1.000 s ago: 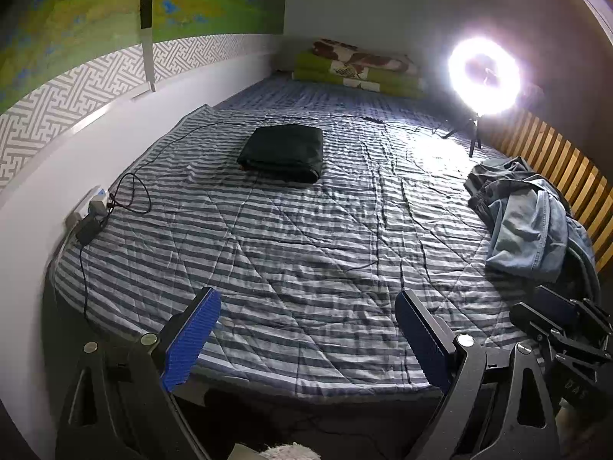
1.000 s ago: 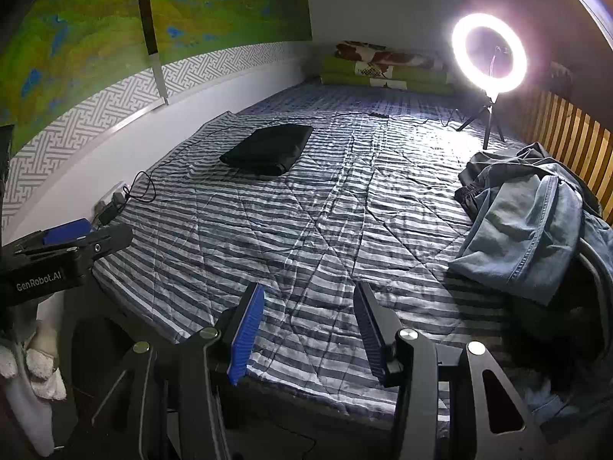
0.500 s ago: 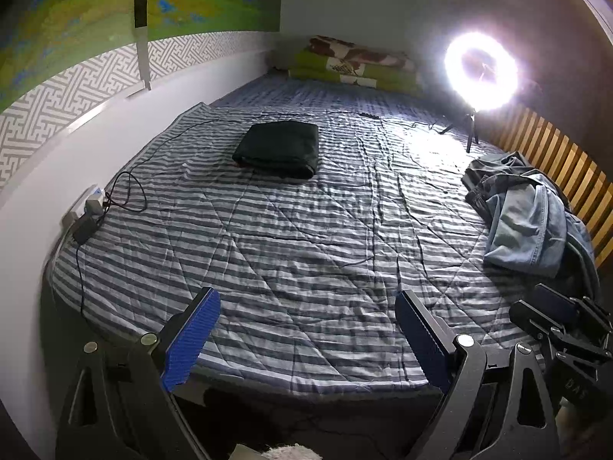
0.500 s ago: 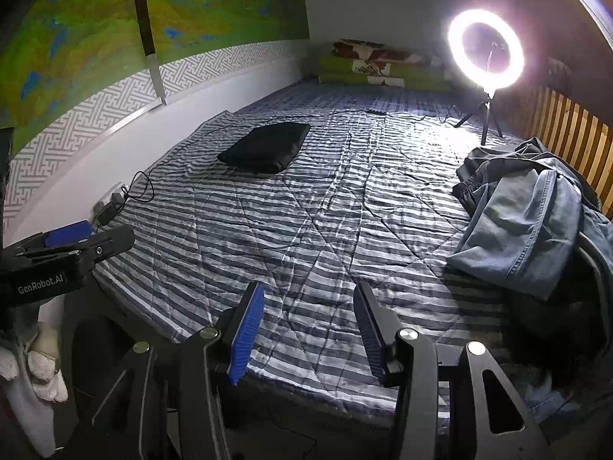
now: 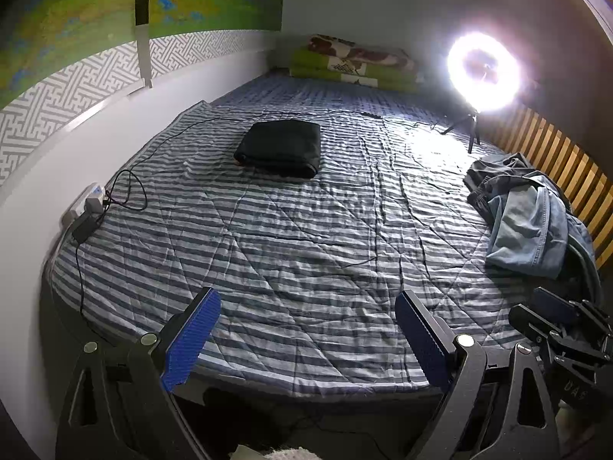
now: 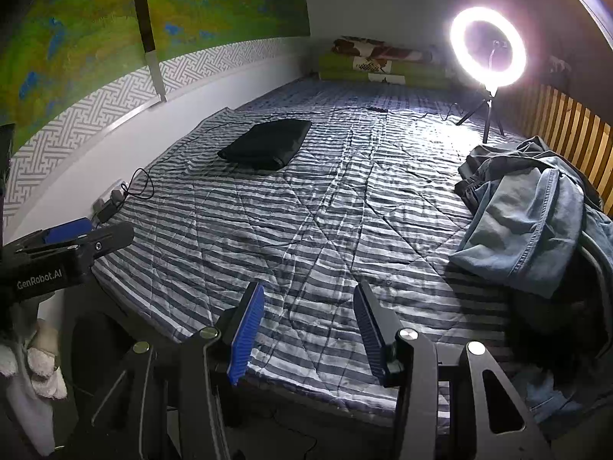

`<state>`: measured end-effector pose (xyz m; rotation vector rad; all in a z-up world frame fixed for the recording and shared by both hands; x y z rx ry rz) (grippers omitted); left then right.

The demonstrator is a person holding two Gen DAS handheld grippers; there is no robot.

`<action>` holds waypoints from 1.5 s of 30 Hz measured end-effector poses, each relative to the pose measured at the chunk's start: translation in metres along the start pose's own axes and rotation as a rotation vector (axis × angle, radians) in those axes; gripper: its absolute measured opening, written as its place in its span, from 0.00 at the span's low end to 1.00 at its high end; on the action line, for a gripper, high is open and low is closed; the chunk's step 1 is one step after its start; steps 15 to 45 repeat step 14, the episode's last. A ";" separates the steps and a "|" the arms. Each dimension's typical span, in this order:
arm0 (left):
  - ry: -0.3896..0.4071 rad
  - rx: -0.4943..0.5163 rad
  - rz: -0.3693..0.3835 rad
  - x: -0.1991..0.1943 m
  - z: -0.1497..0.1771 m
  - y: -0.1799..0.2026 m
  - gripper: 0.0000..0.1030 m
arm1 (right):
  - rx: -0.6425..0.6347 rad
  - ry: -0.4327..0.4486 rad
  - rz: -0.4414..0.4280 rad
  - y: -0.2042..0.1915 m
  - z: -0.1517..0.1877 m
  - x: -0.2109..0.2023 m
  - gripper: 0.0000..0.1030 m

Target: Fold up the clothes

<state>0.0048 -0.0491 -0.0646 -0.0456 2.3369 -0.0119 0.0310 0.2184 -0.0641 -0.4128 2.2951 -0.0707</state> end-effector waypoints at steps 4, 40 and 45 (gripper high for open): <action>0.003 0.002 0.000 0.000 0.000 0.000 0.92 | -0.004 -0.003 0.001 -0.002 0.000 0.001 0.44; -0.004 -0.006 0.007 0.006 0.001 -0.004 0.92 | -0.004 -0.011 0.003 -0.007 0.002 0.003 0.44; -0.004 -0.006 0.007 0.006 0.001 -0.004 0.92 | -0.004 -0.011 0.003 -0.007 0.002 0.003 0.44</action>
Point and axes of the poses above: each gripper's, at about its wrist camera, not at the fingertips, and x roughly the way its jaws point, y to its right, z to its underside, the point moved 1 cm from there along x, roughly the way its jaws point, and after that the axes turned 5 degrees about x, right-handed, at the moved point
